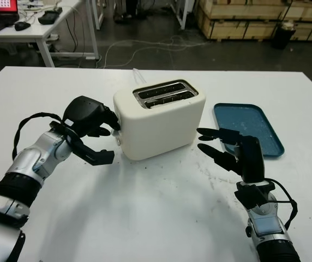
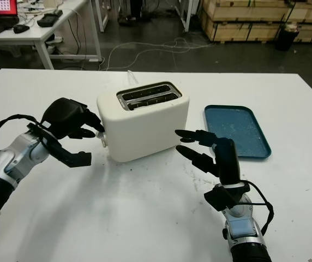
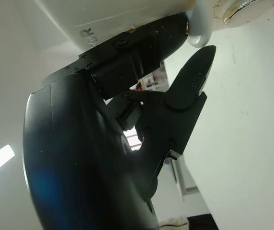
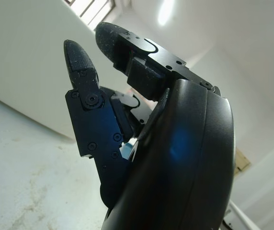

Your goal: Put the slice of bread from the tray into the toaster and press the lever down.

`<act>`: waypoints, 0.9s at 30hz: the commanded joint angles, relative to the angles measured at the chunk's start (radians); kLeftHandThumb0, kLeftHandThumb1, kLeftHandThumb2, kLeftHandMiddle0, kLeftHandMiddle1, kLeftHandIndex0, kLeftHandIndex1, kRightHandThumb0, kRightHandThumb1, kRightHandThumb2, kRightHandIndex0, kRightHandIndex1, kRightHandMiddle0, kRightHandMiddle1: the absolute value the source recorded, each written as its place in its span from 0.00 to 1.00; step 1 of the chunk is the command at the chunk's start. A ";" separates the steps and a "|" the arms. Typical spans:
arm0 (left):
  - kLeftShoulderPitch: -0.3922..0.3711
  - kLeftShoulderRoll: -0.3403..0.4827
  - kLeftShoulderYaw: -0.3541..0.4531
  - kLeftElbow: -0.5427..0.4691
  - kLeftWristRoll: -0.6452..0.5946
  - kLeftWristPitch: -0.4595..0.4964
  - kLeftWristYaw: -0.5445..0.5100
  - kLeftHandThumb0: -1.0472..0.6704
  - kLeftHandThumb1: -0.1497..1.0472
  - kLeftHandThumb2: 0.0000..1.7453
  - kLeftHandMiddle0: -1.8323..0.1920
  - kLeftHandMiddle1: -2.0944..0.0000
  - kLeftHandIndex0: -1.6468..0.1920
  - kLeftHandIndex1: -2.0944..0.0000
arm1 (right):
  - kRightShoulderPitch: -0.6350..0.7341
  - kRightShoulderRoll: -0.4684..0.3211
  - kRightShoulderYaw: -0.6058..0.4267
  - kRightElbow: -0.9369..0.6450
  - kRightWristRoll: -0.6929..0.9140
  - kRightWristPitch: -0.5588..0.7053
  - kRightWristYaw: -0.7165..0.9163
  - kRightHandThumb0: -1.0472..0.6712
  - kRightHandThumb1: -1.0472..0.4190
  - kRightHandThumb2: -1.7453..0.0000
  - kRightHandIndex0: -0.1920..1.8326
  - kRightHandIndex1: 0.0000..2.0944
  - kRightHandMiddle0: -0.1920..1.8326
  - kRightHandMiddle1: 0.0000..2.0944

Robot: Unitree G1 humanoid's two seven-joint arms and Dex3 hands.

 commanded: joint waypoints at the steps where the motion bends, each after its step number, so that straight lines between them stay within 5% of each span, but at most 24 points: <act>1: 0.105 -0.088 -0.145 0.068 0.055 -0.032 -0.079 0.47 0.69 0.00 0.45 0.34 0.15 1.00 | -0.005 -0.006 -0.005 0.009 0.007 -0.024 0.004 0.39 0.18 1.00 0.56 0.31 0.65 0.00; 14: 0.063 -0.004 -0.146 -0.021 0.035 -0.026 -0.145 0.47 0.71 0.00 0.49 0.28 0.16 1.00 | -0.007 -0.003 -0.002 0.020 -0.001 -0.028 0.000 0.39 0.18 1.00 0.57 0.32 0.65 0.00; 27: -0.011 0.002 -0.148 -0.036 0.025 -0.047 -0.165 0.50 0.67 0.00 0.42 0.40 0.16 1.00 | -0.005 -0.002 -0.003 0.018 0.007 -0.029 0.005 0.39 0.18 1.00 0.56 0.32 0.65 0.00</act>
